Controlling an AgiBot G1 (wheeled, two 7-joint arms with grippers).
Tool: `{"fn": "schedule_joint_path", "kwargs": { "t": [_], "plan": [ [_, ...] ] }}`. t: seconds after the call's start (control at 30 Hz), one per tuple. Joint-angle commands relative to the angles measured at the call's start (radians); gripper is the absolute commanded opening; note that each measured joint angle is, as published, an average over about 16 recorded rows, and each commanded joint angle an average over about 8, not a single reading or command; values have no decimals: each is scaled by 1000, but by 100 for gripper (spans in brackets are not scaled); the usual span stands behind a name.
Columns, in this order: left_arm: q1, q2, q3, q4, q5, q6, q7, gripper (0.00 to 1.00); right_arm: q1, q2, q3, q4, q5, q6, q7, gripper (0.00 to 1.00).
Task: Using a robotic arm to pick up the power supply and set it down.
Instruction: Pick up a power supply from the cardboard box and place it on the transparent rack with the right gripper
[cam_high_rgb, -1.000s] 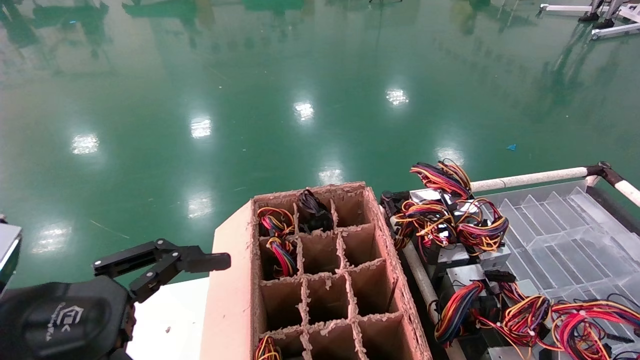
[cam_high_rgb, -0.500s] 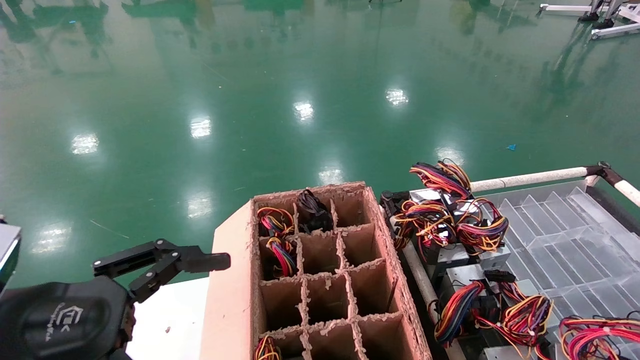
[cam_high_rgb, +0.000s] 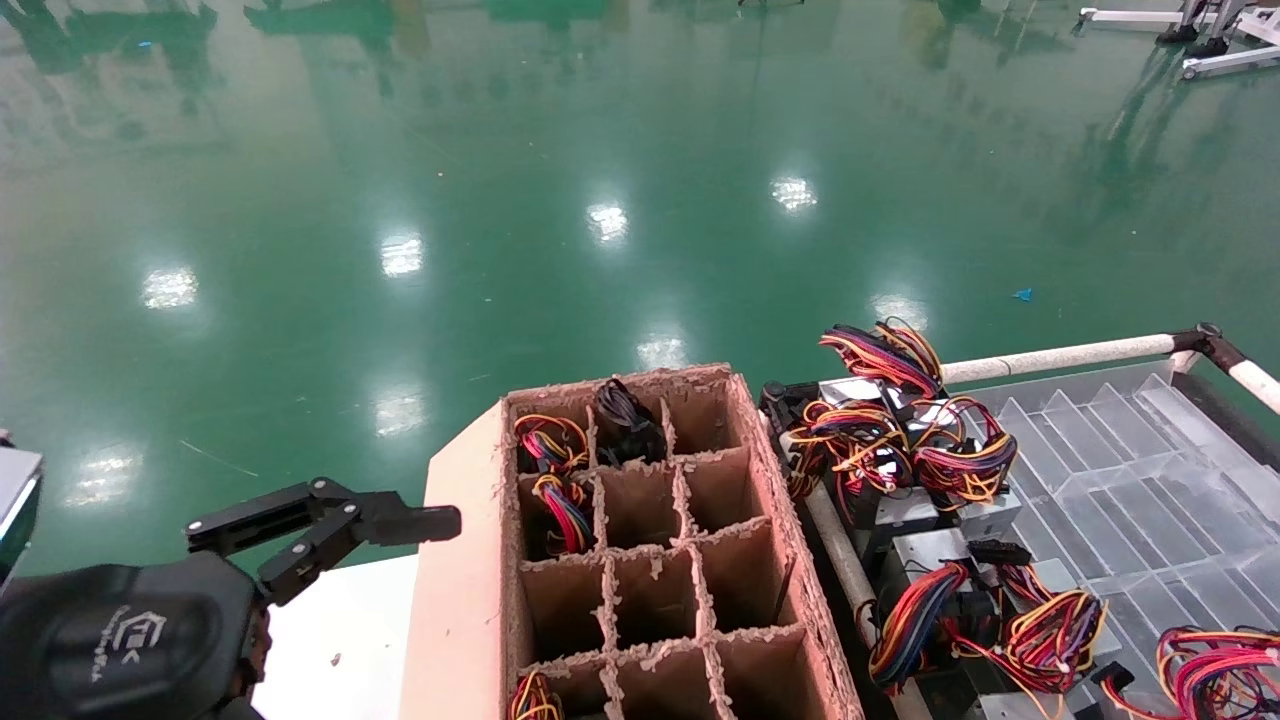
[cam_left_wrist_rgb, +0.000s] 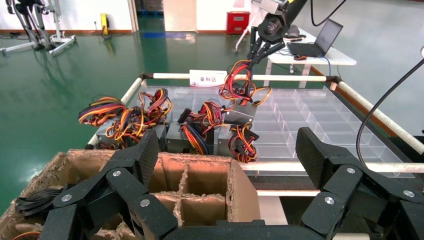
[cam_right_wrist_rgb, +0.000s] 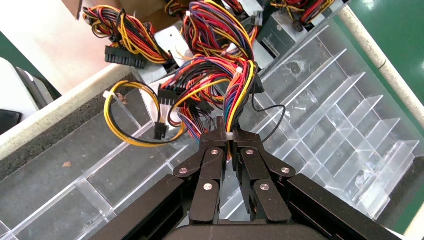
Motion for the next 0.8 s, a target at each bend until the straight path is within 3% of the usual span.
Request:
{"fn": "schedule_joint_path", "kwargs": {
  "t": [0.03, 0.4, 0.8],
  "plan": [
    [0, 0, 0, 0, 0, 0, 0, 100, -1, -1, -2, -11, -4, 0, -6, 0],
    [0, 0, 0, 0, 0, 0, 0, 100, 14, -25, -20, -54, -12, -2, -32, 0],
    [0, 0, 1, 0, -1, 0, 0, 100, 23, 27, -33, -26, 19, -4, -36, 0]
  ]
}}
